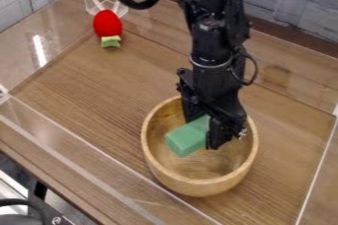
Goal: Remove the green stick from the brown bowl and put it on the table
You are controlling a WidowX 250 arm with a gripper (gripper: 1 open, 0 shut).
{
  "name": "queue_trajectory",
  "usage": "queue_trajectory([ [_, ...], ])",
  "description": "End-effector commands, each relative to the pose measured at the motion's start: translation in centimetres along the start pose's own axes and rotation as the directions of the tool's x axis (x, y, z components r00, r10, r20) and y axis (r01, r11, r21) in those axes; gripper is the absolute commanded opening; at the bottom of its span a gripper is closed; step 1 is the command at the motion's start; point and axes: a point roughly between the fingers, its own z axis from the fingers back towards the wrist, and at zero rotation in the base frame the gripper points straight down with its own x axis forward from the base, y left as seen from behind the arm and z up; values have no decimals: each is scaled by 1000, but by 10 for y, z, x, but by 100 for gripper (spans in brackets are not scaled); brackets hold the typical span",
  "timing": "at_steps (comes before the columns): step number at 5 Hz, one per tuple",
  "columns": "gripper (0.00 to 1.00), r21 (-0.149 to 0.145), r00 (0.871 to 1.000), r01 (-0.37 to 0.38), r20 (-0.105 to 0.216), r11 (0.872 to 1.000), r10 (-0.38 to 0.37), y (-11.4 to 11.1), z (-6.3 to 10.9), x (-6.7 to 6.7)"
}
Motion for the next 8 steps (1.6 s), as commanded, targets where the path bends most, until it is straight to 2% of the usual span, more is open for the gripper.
queue_trajectory([
  [1,0,20,997,51,65,998,-52,11,24,-1],
  [2,0,44,994,-7,109,999,2,29,39,-9],
  [3,0,74,990,-74,127,995,64,63,46,-24],
  [4,0,86,991,34,122,996,-45,96,42,-42],
  [5,0,80,976,169,124,982,-178,118,34,-58],
  [6,0,78,979,137,141,987,-147,120,27,-61],
  [8,0,67,983,70,166,995,-81,111,12,-55],
])
